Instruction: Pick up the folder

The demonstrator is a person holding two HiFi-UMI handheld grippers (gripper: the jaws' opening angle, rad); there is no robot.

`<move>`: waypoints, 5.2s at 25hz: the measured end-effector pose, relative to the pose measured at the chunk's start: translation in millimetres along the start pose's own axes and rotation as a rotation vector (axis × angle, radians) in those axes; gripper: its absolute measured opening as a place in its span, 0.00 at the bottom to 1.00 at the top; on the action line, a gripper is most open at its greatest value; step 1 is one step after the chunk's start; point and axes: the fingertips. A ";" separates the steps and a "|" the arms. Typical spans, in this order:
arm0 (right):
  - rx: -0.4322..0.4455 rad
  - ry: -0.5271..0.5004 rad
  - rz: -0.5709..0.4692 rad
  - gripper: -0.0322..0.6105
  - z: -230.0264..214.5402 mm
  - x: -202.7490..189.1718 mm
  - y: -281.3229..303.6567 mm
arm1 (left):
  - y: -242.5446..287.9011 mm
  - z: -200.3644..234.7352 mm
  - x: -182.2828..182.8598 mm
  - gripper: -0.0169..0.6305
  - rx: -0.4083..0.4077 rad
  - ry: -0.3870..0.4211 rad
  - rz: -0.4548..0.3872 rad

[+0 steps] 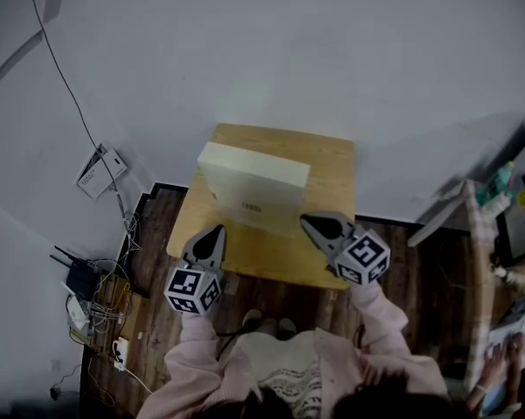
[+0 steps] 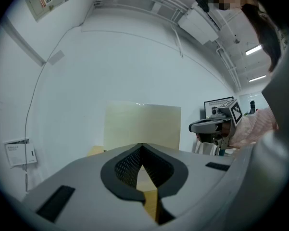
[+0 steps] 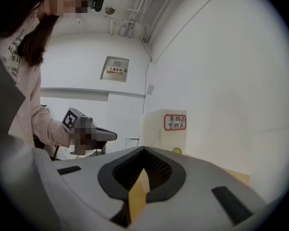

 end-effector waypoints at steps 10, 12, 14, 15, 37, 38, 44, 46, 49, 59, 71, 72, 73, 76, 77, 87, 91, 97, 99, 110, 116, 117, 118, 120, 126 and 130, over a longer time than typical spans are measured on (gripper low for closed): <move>-0.155 -0.011 0.078 0.05 -16.6 -17.8 3.4 | 30.0 43.8 -7.0 0.02 -0.099 -0.010 0.021; -0.180 -0.010 0.093 0.05 -21.1 -20.3 5.0 | 37.0 52.6 -7.9 0.02 -0.118 0.008 0.034; -0.206 -0.004 0.104 0.05 -25.3 -23.3 3.3 | 42.7 59.1 -9.4 0.02 -0.139 0.015 0.043; -0.218 0.002 0.107 0.05 -27.0 -24.7 2.4 | 45.1 62.6 -10.3 0.02 -0.151 0.017 0.047; -0.301 0.147 0.086 0.29 -44.5 -41.3 7.5 | 75.5 101.2 -33.8 0.25 -0.375 -0.069 0.078; -0.297 0.154 0.086 0.31 -45.2 -41.7 8.3 | 77.2 100.3 -34.9 0.27 -0.392 -0.067 0.083; -0.256 0.177 0.110 0.38 -42.0 -43.3 12.5 | 84.1 94.1 -39.6 0.37 -0.492 -0.076 0.111; -0.250 0.178 0.109 0.38 -41.8 -43.7 14.0 | 85.3 92.8 -41.9 0.40 -0.516 -0.076 0.120; -0.240 0.184 0.116 0.41 -42.8 -45.1 16.4 | 87.8 90.4 -44.7 0.44 -0.547 -0.082 0.131; -0.217 0.214 0.157 0.56 -46.7 -52.6 29.2 | 97.4 85.6 -49.8 0.57 -0.642 -0.103 0.175; -0.182 0.254 0.184 0.62 -51.0 -66.7 40.4 | 108.8 81.0 -54.8 0.60 -0.709 -0.128 0.185; -0.182 0.259 0.183 0.62 -51.4 -67.4 41.3 | 109.5 80.7 -54.8 0.60 -0.712 -0.131 0.184; -0.181 0.263 0.182 0.62 -51.8 -67.9 42.5 | 110.3 80.7 -54.8 0.60 -0.714 -0.135 0.181; -0.178 0.263 0.184 0.62 -53.1 -69.0 46.0 | 111.9 80.2 -55.8 0.60 -0.716 -0.140 0.175; -0.177 0.266 0.184 0.62 -53.6 -69.4 46.0 | 112.5 78.7 -56.8 0.60 -0.719 -0.140 0.175; -0.163 0.252 0.187 0.62 -57.3 -72.0 50.0 | 117.1 76.1 -58.7 0.60 -0.730 -0.154 0.154; -0.167 0.231 0.175 0.58 -59.5 -74.3 50.6 | 117.6 75.2 -59.1 0.60 -0.733 -0.155 0.142; -0.161 0.231 0.161 0.57 -63.3 -73.0 52.3 | 122.8 75.7 -59.4 0.61 -0.730 -0.183 0.131; -0.162 0.229 0.156 0.57 -62.9 -72.6 52.1 | 123.2 75.7 -59.3 0.61 -0.728 -0.181 0.125; -0.183 0.201 0.132 0.57 -65.8 -72.3 51.8 | 125.2 76.8 -58.3 0.60 -0.713 -0.166 0.117; -0.186 0.174 0.117 0.57 -66.4 -65.7 50.0 | 124.1 74.5 -54.9 0.60 -0.712 -0.157 0.123; -0.187 0.178 0.114 0.57 -66.0 -63.6 49.5 | 124.0 73.9 -52.7 0.60 -0.709 -0.159 0.117; -0.189 0.183 0.111 0.57 -65.8 -61.3 49.1 | 124.1 73.5 -49.9 0.60 -0.706 -0.161 0.110; -0.192 0.184 0.101 0.57 -65.7 -56.3 48.5 | 124.7 72.7 -43.7 0.60 -0.700 -0.159 0.096; -0.190 0.162 0.062 0.57 -62.6 -38.6 46.5 | 120.2 69.5 -23.9 0.60 -0.688 -0.148 0.065; -0.190 0.139 0.040 0.57 -62.0 -24.6 42.8 | 117.3 64.1 -12.3 0.60 -0.673 -0.150 0.043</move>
Point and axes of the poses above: the fingertips, and each gripper's own axes: y forward along the fingers, z to its left, x out of its top, and after that the axes turned 12 degrees about -z, right-handed
